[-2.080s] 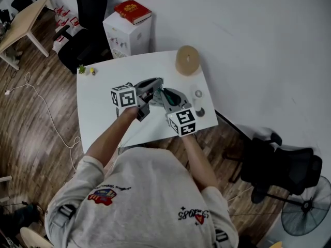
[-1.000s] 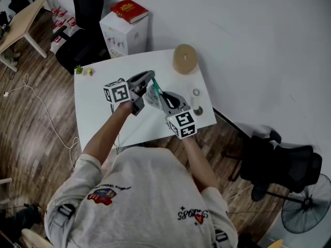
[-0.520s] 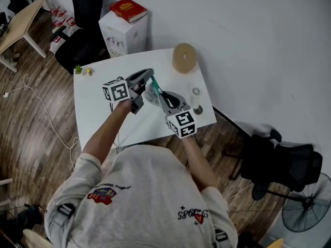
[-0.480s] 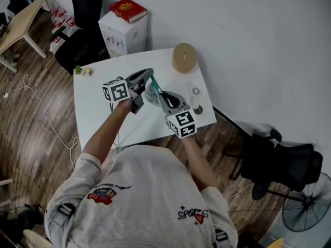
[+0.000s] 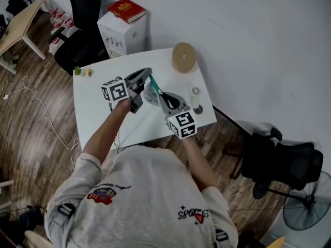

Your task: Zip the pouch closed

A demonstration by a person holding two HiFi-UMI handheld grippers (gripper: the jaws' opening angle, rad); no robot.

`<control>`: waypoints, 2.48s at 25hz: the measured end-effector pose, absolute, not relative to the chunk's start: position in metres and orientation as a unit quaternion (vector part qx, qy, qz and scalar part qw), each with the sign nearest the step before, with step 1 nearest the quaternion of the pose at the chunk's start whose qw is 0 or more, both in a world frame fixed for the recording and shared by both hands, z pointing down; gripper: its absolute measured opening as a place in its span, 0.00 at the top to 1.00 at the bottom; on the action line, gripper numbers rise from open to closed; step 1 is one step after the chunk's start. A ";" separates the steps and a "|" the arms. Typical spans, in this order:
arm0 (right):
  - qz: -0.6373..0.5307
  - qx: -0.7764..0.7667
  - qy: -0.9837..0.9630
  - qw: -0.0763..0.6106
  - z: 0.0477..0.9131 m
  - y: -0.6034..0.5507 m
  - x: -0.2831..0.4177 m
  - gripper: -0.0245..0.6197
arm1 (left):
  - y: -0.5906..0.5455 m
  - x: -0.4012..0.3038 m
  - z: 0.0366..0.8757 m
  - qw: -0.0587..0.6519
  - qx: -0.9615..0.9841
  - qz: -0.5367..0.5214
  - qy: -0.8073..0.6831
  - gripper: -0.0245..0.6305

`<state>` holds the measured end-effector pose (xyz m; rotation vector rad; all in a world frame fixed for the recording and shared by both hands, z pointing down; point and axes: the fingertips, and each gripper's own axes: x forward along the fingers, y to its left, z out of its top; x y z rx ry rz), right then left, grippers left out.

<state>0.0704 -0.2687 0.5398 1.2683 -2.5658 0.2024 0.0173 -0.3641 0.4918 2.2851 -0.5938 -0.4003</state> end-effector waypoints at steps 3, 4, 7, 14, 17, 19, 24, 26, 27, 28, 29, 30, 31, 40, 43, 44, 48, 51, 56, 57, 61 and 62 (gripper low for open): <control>0.073 0.438 -0.885 0.137 0.543 -0.267 0.072 0.91 | -0.367 0.014 0.489 0.365 0.887 -0.158 -0.233 0.94; 0.074 0.438 -0.885 0.137 0.543 -0.267 0.072 0.91 | -0.367 0.013 0.490 0.366 0.887 -0.158 -0.233 0.94; 0.074 0.438 -0.886 0.136 0.544 -0.265 0.074 0.91 | -0.369 0.011 0.493 0.365 0.887 -0.156 -0.237 0.94; 0.079 0.436 -0.886 0.137 0.550 -0.263 0.076 0.91 | -0.371 0.008 0.499 0.368 0.883 -0.155 -0.246 0.94; 0.088 0.440 -0.883 0.136 0.555 -0.261 0.080 0.91 | -0.374 0.004 0.497 0.369 0.880 -0.160 -0.253 0.94; 0.093 0.442 -0.882 0.136 0.559 -0.260 0.082 0.91 | -0.378 0.000 0.496 0.369 0.878 -0.163 -0.256 0.94; 0.100 0.446 -0.879 0.138 0.566 -0.259 0.089 0.91 | -0.387 -0.010 0.496 0.371 0.873 -0.172 -0.266 0.94; 0.103 0.447 -0.878 0.138 0.569 -0.259 0.092 0.91 | -0.391 -0.016 0.496 0.372 0.870 -0.175 -0.273 0.94; 0.104 0.448 -0.877 0.138 0.570 -0.258 0.094 0.91 | -0.392 -0.017 0.496 0.371 0.870 -0.176 -0.275 0.94; 0.105 0.447 -0.877 0.138 0.571 -0.258 0.095 0.91 | -0.393 -0.018 0.495 0.369 0.870 -0.174 -0.276 0.94; 0.105 0.447 -0.877 0.139 0.571 -0.257 0.095 0.91 | -0.393 -0.018 0.496 0.368 0.871 -0.172 -0.276 0.94; 0.105 0.447 -0.877 0.139 0.572 -0.258 0.095 0.91 | -0.393 -0.018 0.496 0.367 0.872 -0.170 -0.277 0.94; 0.107 0.447 -0.877 0.139 0.573 -0.258 0.095 0.91 | -0.392 -0.017 0.497 0.367 0.872 -0.170 -0.277 0.94; 0.143 0.448 -0.874 0.127 0.584 -0.265 0.103 0.89 | -0.386 -0.010 0.497 0.341 0.888 -0.150 -0.268 0.94; 0.144 0.457 -0.869 0.121 0.584 -0.267 0.113 0.92 | -0.384 -0.006 0.495 0.308 0.900 -0.126 -0.280 0.94; 0.144 0.462 -0.867 0.119 0.584 -0.268 0.116 0.93 | -0.385 -0.006 0.495 0.298 0.902 -0.118 -0.288 0.94; 0.124 0.486 -0.857 0.123 0.580 -0.273 0.130 0.95 | -0.388 -0.008 0.502 0.262 0.906 -0.086 -0.322 0.94; 0.115 0.506 -0.846 0.124 0.576 -0.278 0.145 0.95 | -0.391 -0.014 0.510 0.243 0.905 -0.064 -0.343 0.94; 0.104 0.541 -0.826 0.120 0.566 -0.290 0.169 0.95 | -0.392 -0.022 0.515 0.214 0.906 -0.038 -0.364 0.94; 0.100 0.544 -0.824 0.122 0.564 -0.292 0.173 0.95 | -0.391 -0.023 0.515 0.209 0.906 -0.034 -0.365 0.94; 0.081 0.546 -0.822 0.138 0.556 -0.299 0.181 0.96 | -0.386 -0.023 0.514 0.185 0.911 -0.016 -0.367 0.94; 0.076 0.548 -0.822 0.137 0.552 -0.301 0.184 0.96 | -0.386 -0.023 0.513 0.178 0.913 -0.012 -0.368 0.94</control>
